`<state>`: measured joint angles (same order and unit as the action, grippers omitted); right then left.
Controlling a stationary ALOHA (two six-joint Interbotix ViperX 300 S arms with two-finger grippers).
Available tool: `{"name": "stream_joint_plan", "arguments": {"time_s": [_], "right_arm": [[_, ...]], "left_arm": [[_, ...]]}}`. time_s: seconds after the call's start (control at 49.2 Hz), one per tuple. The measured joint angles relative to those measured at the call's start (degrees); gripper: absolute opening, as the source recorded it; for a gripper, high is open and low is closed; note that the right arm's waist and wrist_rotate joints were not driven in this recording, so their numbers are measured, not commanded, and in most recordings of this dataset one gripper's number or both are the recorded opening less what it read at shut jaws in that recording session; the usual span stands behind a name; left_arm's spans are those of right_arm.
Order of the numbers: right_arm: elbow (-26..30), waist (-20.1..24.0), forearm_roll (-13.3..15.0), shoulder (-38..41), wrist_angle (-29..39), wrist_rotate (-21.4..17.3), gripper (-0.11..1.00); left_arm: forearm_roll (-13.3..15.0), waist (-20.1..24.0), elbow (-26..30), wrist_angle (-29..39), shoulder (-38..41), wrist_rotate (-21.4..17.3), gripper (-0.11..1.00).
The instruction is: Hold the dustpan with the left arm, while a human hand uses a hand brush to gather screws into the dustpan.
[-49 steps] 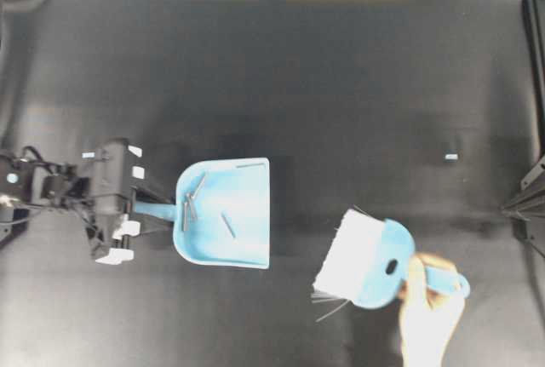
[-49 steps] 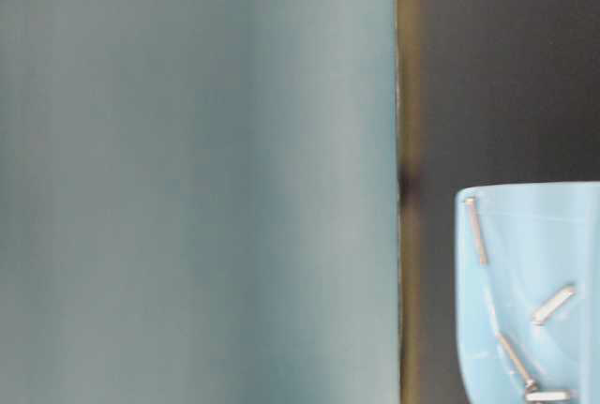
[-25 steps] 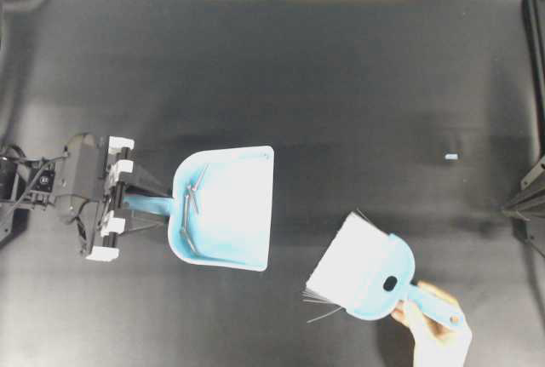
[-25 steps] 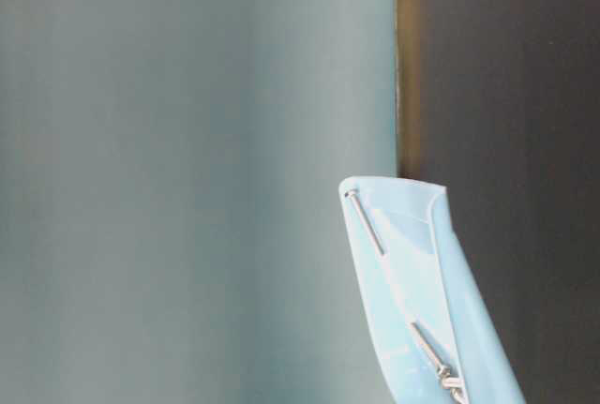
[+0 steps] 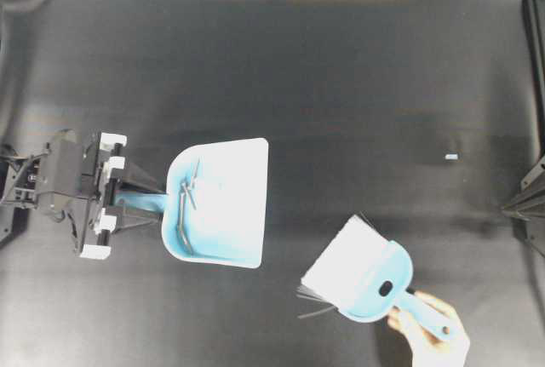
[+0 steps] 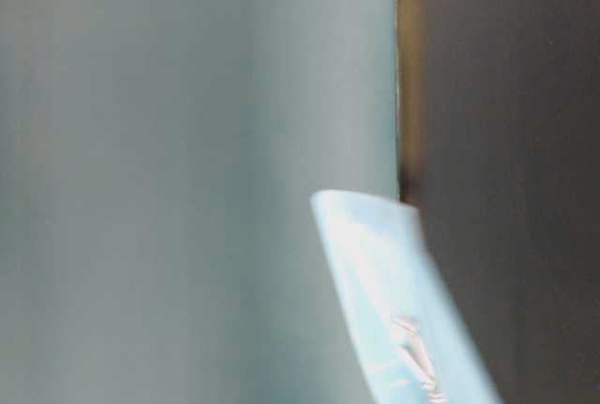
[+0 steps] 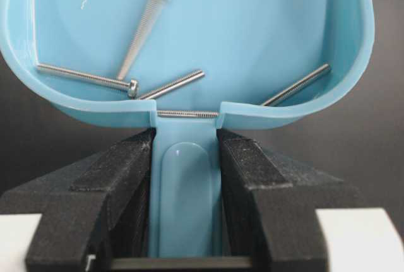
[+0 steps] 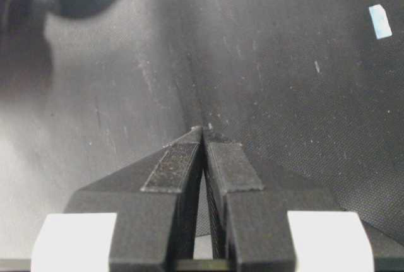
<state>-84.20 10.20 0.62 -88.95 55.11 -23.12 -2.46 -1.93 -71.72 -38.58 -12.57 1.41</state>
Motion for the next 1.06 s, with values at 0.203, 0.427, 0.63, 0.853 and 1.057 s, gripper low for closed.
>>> {"name": "stream_joint_plan", "arguments": {"time_s": [0.203, 0.427, 0.63, 0.853, 1.057], "right_arm": [[0.09, 0.00, 0.00, 0.00, 0.00, 0.00, 0.00], [0.00, 0.00, 0.00, 0.00, 0.00, 0.00, 0.00], [0.00, 0.00, 0.00, 0.00, 0.00, 0.00, 0.00], [0.00, 0.00, 0.00, -0.09, 0.00, 0.00, 0.00], [0.00, 0.00, 0.00, -0.09, 0.00, 0.00, 0.00]], "left_arm": [[0.00, -0.79, 1.32, 7.47, 0.00, 0.18, 0.30], [0.00, -1.49, 1.32, 8.35, -0.26, 0.44, 0.30], [0.00, -1.58, 1.32, 8.61, -0.62, 0.88, 0.30], [0.00, -1.58, 1.32, 8.96, -0.62, 2.99, 0.30], [0.00, -1.67, 1.76, 13.71, -0.70, 5.27, 0.30]]}}
